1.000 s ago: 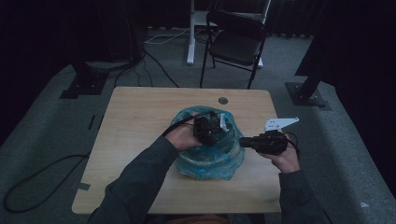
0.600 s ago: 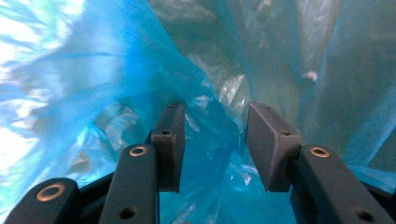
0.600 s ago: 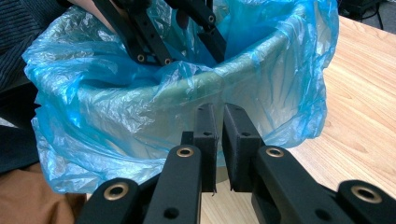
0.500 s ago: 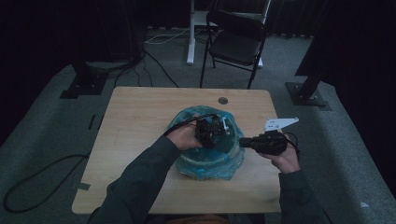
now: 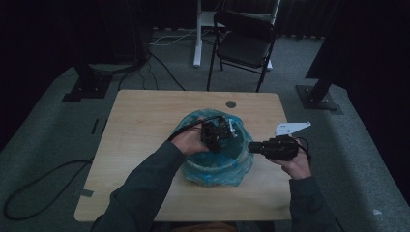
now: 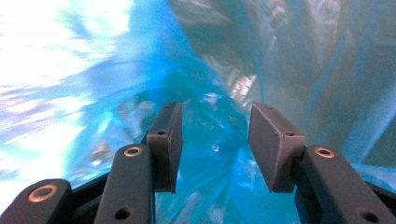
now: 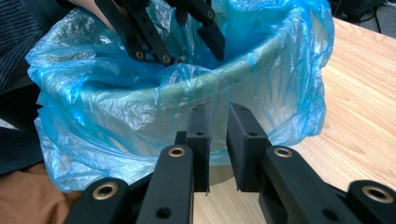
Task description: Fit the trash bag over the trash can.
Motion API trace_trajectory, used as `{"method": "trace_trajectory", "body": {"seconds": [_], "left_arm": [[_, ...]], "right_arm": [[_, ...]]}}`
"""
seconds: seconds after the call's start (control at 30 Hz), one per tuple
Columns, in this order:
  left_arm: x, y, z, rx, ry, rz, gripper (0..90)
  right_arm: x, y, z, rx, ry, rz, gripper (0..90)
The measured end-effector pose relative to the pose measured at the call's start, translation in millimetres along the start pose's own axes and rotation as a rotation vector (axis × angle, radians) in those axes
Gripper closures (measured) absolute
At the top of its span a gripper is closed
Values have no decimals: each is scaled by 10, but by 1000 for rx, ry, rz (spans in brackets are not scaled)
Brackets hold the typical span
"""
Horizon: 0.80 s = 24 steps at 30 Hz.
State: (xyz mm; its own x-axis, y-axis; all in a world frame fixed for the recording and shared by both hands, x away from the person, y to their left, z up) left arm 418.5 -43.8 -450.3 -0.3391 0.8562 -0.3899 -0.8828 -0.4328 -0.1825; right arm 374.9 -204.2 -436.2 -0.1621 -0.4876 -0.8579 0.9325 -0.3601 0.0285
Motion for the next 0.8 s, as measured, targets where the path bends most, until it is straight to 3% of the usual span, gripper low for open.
{"method": "trace_trajectory", "body": {"seconds": [0.3, 0.33, 0.53, 0.67, 0.7, 0.8], "left_arm": [[-29, -85, 238, 2, 131, 61, 547], [-22, -113, 320, 0, 173, 73, 543], [38, -213, 589, -14, 300, 111, 537], [131, -325, 717, -28, 382, 168, 533], [131, -325, 717, -28, 382, 168, 533], [275, -478, 789, -44, 454, 244, 533]], "right_arm": [[1, 19, 26, 11, 8, -2, 757], [11, 33, 35, 19, 9, -6, 728], [51, 119, 90, 58, 28, -39, 658], [80, 181, 138, 92, 38, -61, 619], [80, 181, 138, 92, 38, -61, 619], [108, 214, 147, 107, 36, -74, 601]]}}
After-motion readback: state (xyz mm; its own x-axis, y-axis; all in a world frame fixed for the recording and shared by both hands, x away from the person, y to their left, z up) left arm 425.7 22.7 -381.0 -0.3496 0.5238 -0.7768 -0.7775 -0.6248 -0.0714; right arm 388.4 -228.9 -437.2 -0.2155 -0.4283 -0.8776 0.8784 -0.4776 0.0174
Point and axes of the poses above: each handheld gripper's, and its own axes: z roughly backward along the jaws, x roughly out of its underside, y roughly to its right, the point moved 8 cm from there along -z, roughly forward along the jaws, and after that the axes turned 14 degrees about z, right-handed, at the moved point
